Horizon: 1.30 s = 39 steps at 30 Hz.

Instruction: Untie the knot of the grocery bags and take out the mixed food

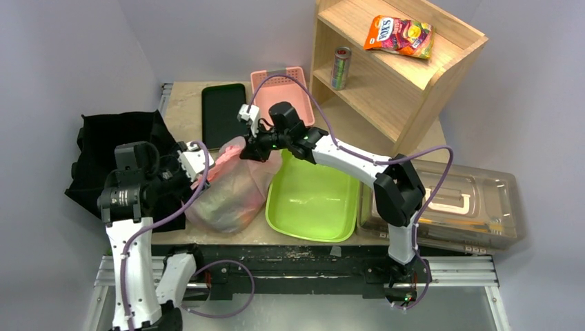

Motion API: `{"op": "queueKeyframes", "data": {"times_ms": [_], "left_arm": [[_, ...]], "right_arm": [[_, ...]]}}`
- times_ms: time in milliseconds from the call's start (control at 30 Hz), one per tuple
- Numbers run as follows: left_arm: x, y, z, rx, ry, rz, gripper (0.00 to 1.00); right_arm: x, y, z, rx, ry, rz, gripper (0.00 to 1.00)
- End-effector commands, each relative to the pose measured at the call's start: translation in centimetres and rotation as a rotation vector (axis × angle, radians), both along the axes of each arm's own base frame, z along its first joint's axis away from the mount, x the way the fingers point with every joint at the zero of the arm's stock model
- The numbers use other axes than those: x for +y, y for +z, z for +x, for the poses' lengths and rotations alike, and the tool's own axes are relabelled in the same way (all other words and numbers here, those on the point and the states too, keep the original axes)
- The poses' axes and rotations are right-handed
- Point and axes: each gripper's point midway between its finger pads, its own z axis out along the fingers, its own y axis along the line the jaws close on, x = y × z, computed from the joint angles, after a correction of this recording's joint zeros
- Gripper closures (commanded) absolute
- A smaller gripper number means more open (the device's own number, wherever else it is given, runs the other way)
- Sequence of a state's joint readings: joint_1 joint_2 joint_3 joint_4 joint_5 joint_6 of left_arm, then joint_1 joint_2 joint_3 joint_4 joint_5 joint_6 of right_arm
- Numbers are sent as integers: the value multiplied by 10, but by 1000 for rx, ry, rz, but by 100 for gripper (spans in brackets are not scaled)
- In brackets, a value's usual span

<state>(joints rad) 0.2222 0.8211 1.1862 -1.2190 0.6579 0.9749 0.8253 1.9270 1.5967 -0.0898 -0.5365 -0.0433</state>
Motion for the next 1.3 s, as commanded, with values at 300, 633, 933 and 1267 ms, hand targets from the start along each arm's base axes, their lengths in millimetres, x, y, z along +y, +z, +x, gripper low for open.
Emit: {"op": "queueKeyframes", "data": {"times_ms": [300,633,933,1267], "left_arm": [[-6,-46,65,64,74,172,30],[67,-63,6,165,215,325,96],[59,-51,-18,168,187,215,98],[-5,5,-3,133,87,-193,91]], "right_arm": [[13,38,-26,26,104,92,100],[-26,24,4,-12,27,29,100],[-38,20,13,-26,4,12,100],[0,75,-1,-163,54,131,14]]}}
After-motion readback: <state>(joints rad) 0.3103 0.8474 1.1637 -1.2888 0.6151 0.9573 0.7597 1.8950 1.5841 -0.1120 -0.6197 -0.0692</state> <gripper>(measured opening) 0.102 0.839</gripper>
